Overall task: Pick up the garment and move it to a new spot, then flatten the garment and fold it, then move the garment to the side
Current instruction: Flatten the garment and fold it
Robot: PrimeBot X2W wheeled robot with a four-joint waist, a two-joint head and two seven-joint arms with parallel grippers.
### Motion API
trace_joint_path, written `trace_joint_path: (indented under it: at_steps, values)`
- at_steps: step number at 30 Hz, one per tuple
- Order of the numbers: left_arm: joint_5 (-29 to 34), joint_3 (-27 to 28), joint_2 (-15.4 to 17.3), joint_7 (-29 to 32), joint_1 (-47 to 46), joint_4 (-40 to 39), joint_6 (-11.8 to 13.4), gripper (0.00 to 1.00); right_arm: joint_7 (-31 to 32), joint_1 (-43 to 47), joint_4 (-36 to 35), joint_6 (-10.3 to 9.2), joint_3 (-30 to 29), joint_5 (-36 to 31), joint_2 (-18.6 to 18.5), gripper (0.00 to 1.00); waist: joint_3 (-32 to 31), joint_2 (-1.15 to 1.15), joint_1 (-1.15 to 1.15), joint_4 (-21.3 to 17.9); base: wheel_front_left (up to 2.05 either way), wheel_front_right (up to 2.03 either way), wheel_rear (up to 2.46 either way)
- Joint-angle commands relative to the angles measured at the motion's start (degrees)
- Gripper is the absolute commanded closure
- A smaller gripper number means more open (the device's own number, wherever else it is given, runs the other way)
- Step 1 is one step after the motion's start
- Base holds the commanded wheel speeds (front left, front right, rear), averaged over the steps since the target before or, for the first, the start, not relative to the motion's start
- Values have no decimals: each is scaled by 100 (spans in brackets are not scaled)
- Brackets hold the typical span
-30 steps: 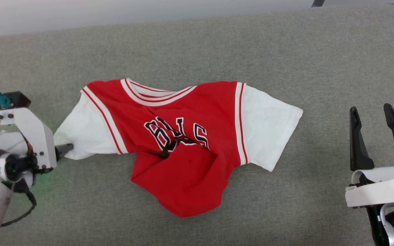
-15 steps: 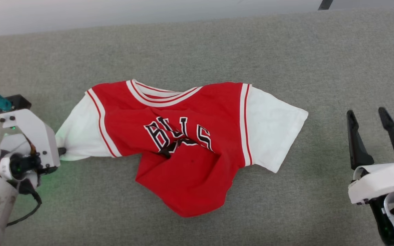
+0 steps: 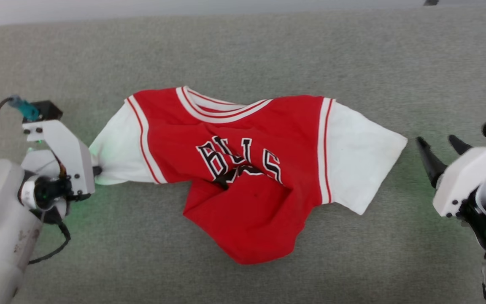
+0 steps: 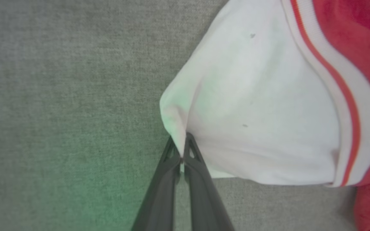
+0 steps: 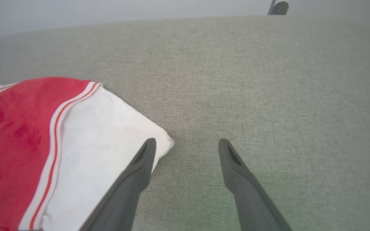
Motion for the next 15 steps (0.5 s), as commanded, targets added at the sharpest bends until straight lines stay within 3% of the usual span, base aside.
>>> trace_joint_path:
  at_steps: [1, 15]
  values:
    - [19, -123, -226, 18, 148, 30, -55, 100, 31, -86, 24, -2, 38, 23, -22, 0, 85, 0, 0, 84, 0, 0, 0]
    - [14, -193, -466, -91, -105, 50, -152, 100, 1580, -868, 1077, -1, 327, 11, 10, 0, 379, 0, 0, 291, 0, 0, 0]
